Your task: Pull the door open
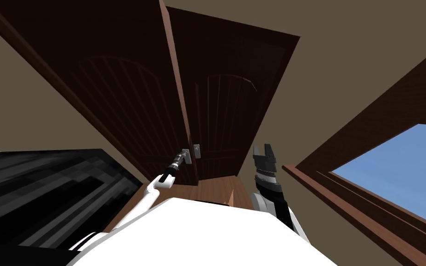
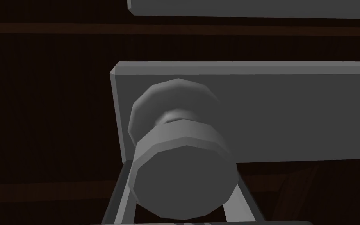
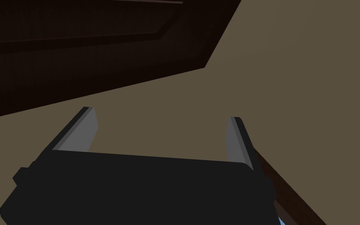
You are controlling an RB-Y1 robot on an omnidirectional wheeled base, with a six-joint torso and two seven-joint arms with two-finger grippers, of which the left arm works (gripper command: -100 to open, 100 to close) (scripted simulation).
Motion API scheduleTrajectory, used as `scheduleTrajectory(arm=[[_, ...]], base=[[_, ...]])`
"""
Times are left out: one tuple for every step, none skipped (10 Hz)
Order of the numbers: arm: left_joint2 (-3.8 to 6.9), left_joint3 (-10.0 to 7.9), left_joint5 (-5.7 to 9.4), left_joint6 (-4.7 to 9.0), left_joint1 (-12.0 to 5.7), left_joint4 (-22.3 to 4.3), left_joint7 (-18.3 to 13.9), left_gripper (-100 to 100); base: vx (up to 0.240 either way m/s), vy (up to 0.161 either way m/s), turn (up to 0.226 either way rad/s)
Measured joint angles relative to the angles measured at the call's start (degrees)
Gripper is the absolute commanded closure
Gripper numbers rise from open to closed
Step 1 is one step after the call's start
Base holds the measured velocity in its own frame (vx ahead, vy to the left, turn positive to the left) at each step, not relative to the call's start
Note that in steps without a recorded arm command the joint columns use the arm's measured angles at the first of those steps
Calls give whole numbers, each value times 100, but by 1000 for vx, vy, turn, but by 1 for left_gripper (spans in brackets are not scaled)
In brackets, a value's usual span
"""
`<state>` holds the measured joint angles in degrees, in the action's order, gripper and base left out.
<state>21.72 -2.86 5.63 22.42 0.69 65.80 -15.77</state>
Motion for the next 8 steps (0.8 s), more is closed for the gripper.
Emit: scheduleTrajectory(arm=[[33,12,0,15,27,21,-22,100],[74,28,0,0,110,70,-47,100],[107,73,-7,-8,156,103,-76,-100],[113,109,-9,-11,192,169,-96,-100],[116,147,-11,-4,213,224,-116,-100],[128,193,-12,11,236,274,-144,-100],[139,240,-13,18,256,333,-175,-100],[150,284,-14,27,264,374,-206,-100]], base=[[-219,96,23],[-197,85,-28],[-174,19,-30],[-181,-55,-11],[-189,-85,-10],[-159,-84,-18],[-183,-53,-13],[-199,-51,-13]])
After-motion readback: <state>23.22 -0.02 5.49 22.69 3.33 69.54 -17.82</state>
